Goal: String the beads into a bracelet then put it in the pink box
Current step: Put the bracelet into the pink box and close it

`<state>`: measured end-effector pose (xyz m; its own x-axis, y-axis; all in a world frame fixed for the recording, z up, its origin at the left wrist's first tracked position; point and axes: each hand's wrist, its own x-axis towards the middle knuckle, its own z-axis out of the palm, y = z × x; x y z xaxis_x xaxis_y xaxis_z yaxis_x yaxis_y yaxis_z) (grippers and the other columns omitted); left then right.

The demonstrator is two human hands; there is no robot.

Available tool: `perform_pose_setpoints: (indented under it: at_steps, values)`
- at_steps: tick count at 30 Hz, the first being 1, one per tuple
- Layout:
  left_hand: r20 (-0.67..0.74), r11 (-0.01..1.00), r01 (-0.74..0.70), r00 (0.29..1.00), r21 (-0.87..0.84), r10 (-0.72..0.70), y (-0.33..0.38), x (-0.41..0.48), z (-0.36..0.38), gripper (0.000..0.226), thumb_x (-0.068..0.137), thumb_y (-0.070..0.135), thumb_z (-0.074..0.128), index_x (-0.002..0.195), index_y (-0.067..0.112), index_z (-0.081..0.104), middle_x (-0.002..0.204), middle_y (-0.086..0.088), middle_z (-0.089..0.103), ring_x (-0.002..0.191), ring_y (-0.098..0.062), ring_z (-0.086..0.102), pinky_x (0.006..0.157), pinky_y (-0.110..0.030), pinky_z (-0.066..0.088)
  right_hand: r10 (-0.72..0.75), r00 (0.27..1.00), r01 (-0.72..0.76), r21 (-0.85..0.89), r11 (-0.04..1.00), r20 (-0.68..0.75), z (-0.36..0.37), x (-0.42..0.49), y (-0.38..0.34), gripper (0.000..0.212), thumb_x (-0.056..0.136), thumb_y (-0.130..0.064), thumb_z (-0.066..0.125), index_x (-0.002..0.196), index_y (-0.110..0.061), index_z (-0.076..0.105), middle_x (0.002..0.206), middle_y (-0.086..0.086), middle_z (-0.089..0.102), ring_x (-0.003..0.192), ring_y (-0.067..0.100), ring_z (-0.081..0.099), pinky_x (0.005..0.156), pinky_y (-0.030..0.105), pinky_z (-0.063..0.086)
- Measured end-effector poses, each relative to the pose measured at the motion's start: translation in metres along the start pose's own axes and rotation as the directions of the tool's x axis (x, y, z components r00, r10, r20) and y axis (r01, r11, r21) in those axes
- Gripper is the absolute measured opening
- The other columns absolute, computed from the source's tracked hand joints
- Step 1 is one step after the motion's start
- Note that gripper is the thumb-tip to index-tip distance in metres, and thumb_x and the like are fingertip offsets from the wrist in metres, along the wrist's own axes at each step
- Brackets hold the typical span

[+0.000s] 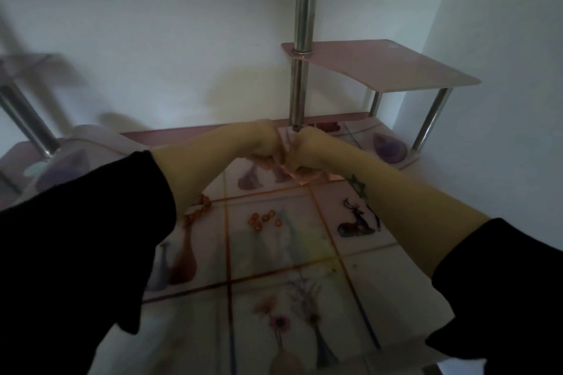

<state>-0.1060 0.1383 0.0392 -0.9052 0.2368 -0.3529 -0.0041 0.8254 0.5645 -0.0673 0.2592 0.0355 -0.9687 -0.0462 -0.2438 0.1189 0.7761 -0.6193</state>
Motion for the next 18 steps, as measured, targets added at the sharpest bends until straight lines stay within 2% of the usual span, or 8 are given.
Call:
perform_pose_setpoints:
  at_steps: [2, 4, 6, 8, 11, 13, 16, 18]
  values:
    - [0.126, 0.995, 0.031, 0.991, 0.095, -0.043, -0.014, -0.013, 0.001, 0.017, 0.081, 0.004, 0.073, 0.098, 0.009, 0.072, 0.082, -0.005, 0.069, 0.071, -0.013, 0.065, 0.056, -0.021, 0.057, 0.010, 0.994, -0.007, -0.032, 0.999, 0.109, 0.012, -0.014, -0.005, 0.013, 0.075, -0.004, 0.077, 0.086, 0.001, 0.071, 0.072, 0.012, 0.069, 0.057, 0.017, 0.066, 0.058, 0.029, 0.058]
    - [0.228, 0.985, 0.042, 0.970, 0.165, -0.080, -0.028, -0.028, 0.004, 0.016, 0.081, 0.007, 0.073, 0.095, 0.015, 0.071, 0.088, -0.002, 0.069, 0.075, -0.011, 0.065, 0.054, -0.020, 0.055, 0.008, 0.984, 0.017, -0.135, 0.991, 0.176, 0.024, -0.026, -0.008, 0.021, 0.078, -0.007, 0.075, 0.097, 0.001, 0.069, 0.090, 0.014, 0.070, 0.077, 0.023, 0.069, 0.075, 0.036, 0.060]
    - [0.284, 0.981, 0.040, 0.954, 0.188, -0.093, -0.039, -0.039, 0.008, 0.021, 0.079, 0.011, 0.076, 0.097, 0.018, 0.068, 0.096, 0.002, 0.066, 0.079, -0.011, 0.063, 0.054, -0.019, 0.054, 0.011, 0.973, 0.027, -0.162, 0.986, 0.231, 0.032, -0.037, -0.008, 0.031, 0.079, -0.011, 0.077, 0.105, 0.002, 0.068, 0.104, 0.017, 0.069, 0.095, 0.029, 0.069, 0.086, 0.042, 0.057]
    - [0.292, 0.975, 0.017, 0.953, 0.222, -0.084, -0.045, -0.050, 0.012, 0.037, 0.073, 0.019, 0.083, 0.105, 0.020, 0.062, 0.100, 0.006, 0.058, 0.084, -0.011, 0.061, 0.055, -0.019, 0.053, 0.031, 0.955, 0.021, -0.171, 0.985, 0.295, 0.038, -0.045, -0.007, 0.035, 0.080, -0.015, 0.078, 0.110, 0.002, 0.068, 0.109, 0.017, 0.069, 0.100, 0.029, 0.068, 0.090, 0.042, 0.056]
    - [0.272, 0.965, -0.019, 0.961, 0.262, -0.055, -0.050, -0.059, 0.020, 0.051, 0.067, 0.027, 0.087, 0.110, 0.016, 0.061, 0.100, 0.008, 0.054, 0.083, -0.012, 0.062, 0.057, -0.021, 0.055, 0.052, 0.952, -0.009, -0.142, 0.990, 0.302, 0.048, -0.049, -0.005, 0.031, 0.080, -0.012, 0.078, 0.107, 0.002, 0.070, 0.090, 0.013, 0.072, 0.076, 0.021, 0.070, 0.079, 0.035, 0.060]
    - [0.253, 0.959, -0.042, 0.967, 0.280, -0.031, -0.051, -0.063, 0.027, 0.052, 0.070, 0.025, 0.085, 0.114, 0.011, 0.062, 0.111, 0.001, 0.058, 0.084, -0.015, 0.063, 0.062, -0.023, 0.058, 0.043, 0.962, -0.016, -0.100, 0.995, 0.270, 0.055, -0.048, -0.004, 0.027, 0.077, -0.006, 0.078, 0.102, 0.003, 0.071, 0.075, 0.011, 0.069, 0.061, 0.017, 0.065, 0.069, 0.032, 0.061]
    - [0.155, 0.913, -0.113, 0.986, 0.392, 0.055, -0.052, -0.063, 0.035, 0.051, 0.072, 0.029, 0.082, 0.116, 0.010, 0.065, 0.124, -0.007, 0.060, 0.107, -0.022, 0.060, 0.077, -0.023, 0.047, 0.052, 0.970, -0.031, -0.094, 0.995, 0.238, 0.065, -0.041, -0.004, 0.023, 0.077, -0.002, 0.077, 0.097, 0.005, 0.071, 0.073, 0.016, 0.069, 0.058, 0.021, 0.065, 0.072, 0.040, 0.061]
    - [0.107, 0.907, -0.109, 0.992, 0.406, 0.071, -0.052, -0.063, 0.036, 0.046, 0.073, 0.031, 0.081, 0.112, 0.011, 0.069, 0.118, -0.006, 0.064, 0.107, -0.022, 0.058, 0.077, -0.022, 0.038, 0.060, 0.975, -0.041, -0.089, 0.995, 0.212, 0.071, -0.036, -0.002, 0.018, 0.076, -0.001, 0.076, 0.092, 0.006, 0.071, 0.065, 0.015, 0.067, 0.055, 0.022, 0.065, 0.072, 0.041, 0.061]
